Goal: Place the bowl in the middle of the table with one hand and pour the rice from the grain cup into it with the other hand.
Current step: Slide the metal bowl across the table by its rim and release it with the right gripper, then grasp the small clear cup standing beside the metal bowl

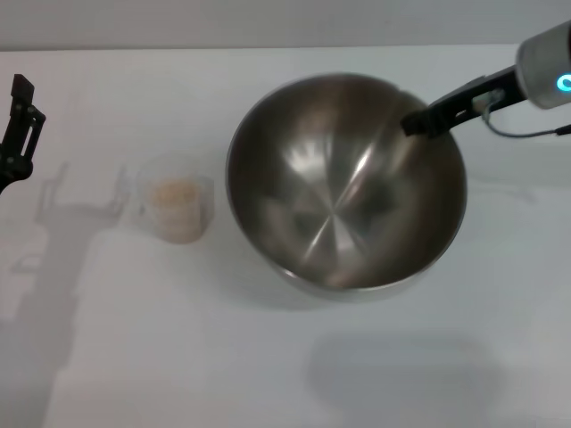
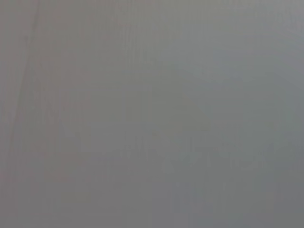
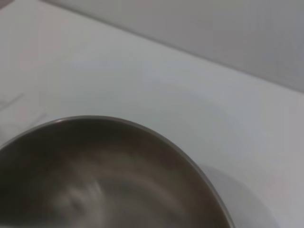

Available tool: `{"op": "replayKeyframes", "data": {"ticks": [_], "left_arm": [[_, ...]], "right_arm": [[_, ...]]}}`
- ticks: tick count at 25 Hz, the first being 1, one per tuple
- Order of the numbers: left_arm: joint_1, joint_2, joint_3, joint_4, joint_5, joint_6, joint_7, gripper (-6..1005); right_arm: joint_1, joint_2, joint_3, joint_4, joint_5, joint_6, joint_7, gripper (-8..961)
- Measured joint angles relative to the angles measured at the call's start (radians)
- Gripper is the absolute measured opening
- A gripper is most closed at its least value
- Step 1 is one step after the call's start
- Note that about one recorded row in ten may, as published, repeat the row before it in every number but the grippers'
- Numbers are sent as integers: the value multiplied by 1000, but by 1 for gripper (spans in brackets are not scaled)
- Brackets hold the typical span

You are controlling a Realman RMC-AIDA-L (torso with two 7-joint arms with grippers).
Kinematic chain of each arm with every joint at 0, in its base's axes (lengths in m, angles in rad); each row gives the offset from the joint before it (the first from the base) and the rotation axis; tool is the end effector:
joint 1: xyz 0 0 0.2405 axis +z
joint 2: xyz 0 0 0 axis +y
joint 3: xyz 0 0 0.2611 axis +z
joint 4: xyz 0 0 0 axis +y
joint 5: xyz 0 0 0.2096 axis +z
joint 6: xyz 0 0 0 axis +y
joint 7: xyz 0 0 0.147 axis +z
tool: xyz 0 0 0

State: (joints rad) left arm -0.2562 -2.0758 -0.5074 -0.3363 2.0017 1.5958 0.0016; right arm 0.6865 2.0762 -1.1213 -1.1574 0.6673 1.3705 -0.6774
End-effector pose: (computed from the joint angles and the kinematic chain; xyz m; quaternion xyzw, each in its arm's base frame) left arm -0.3023 0.2631 -0.0096 -0.6285 -0.1429 -0.4139 0.6428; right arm 0.1864 0.4046 0.0131 -0.9022 0.3730 -0.0284 0.2146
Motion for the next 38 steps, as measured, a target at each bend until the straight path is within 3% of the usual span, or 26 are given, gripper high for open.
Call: {"op": "replayKeyframes", "data": {"ticks": [11,19,29,30,32,35,38], "left_arm": [[0,0,-1,0,0,0,0,808],[-1,0,1,0,0,0,0,807],[5,-1,7,0,0,17,0,807],[8,-1,7,-1,0,21,0,807],[11,-1,7,-1,0,23,0,806],[13,0,7,-2,0,24,0,806],[13,0,7,-1,0,25,0,806]], "right_arm": [[48,-4,-24,129,-40,-38,7,23],[51,-2,-33,135,-43,-46,4,31],[41,-1,-36,-3,-43,-95,5,207],[40,-1,-37,-19,-43,-102,5,280],[31,1,-47,-67,-39,-137,4,425],[-13,4,-108,-154,4,-254,-11,422],[-99,5,-235,-245,81,-483,-67,420]]}}
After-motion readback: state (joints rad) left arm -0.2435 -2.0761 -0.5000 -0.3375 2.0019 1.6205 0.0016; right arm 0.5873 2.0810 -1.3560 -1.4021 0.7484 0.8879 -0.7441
